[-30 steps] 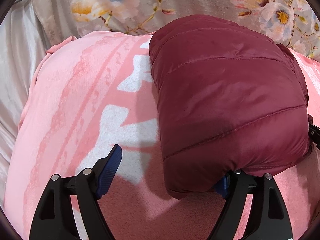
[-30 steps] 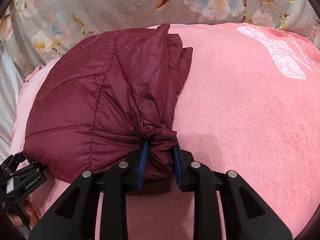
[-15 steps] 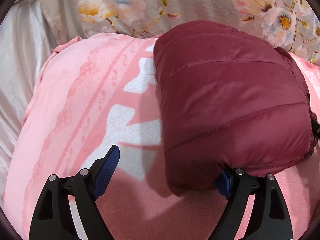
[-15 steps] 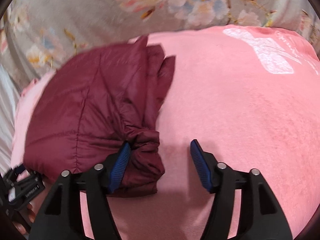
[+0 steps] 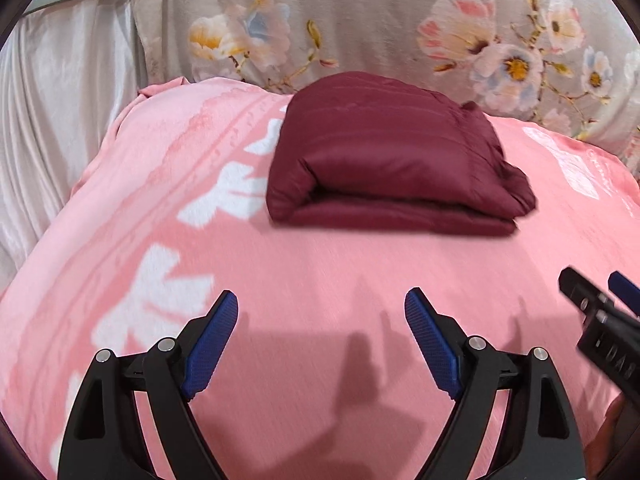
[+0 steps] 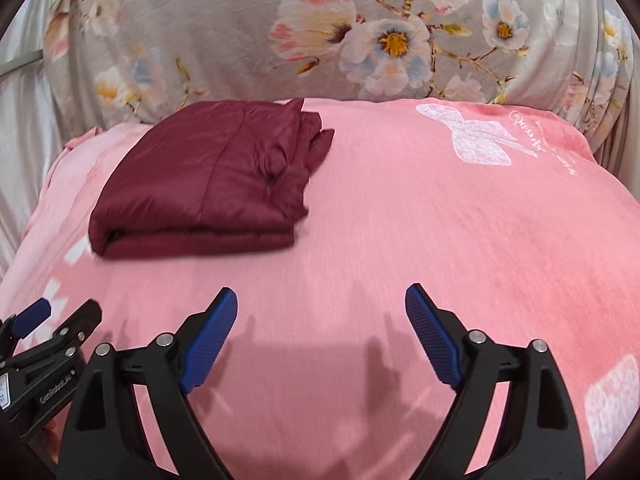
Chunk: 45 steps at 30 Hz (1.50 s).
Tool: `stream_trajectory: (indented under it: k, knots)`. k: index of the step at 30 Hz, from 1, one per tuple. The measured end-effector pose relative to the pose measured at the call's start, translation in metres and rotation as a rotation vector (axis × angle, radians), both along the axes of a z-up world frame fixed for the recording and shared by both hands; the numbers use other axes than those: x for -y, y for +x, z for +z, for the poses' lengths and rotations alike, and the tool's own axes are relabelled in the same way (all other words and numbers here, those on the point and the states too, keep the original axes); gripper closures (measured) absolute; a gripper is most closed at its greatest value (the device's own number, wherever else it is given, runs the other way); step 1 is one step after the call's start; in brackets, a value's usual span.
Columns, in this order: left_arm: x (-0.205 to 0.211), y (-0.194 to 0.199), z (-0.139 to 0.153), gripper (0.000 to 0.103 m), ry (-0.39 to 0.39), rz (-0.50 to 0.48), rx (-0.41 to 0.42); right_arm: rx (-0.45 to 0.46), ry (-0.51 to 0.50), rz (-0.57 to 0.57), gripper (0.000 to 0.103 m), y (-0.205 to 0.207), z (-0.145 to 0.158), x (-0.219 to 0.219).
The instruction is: Fold large clothes
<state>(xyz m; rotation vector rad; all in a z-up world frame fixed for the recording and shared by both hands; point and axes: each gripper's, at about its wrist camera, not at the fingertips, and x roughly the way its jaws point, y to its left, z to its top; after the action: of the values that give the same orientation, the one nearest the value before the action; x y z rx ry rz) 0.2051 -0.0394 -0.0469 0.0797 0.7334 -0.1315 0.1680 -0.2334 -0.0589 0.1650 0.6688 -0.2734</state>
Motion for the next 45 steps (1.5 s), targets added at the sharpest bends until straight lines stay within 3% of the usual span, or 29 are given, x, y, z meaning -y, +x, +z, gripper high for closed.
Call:
stream_trajectory:
  k: [8, 17, 28, 37, 45]
  knots:
    - [0.007, -0.037, -0.003, 0.019, -0.008, 0.002, -0.013, -0.015, -0.068, 0.014, 0.018, -0.053, 0.001, -0.019]
    - [-0.002, -0.032, -0.009, 0.02, -0.056, 0.021, -0.05, -0.07, -0.098, 0.035, 0.018, -0.048, -0.006, -0.026]
    - [0.009, -0.034, -0.009, 0.02, -0.003, 0.01, -0.034, -0.075, -0.105, 0.036, 0.018, -0.048, -0.005, -0.026]
    - [0.024, -0.04, -0.007, 0.02, 0.106, 0.016, 0.003, -0.075, -0.113, 0.045, 0.018, -0.048, -0.004, -0.027]
    - [0.027, -0.042, -0.008, 0.02, 0.115, 0.031, 0.009, -0.076, -0.117, 0.048, 0.018, -0.048, -0.004, -0.027]
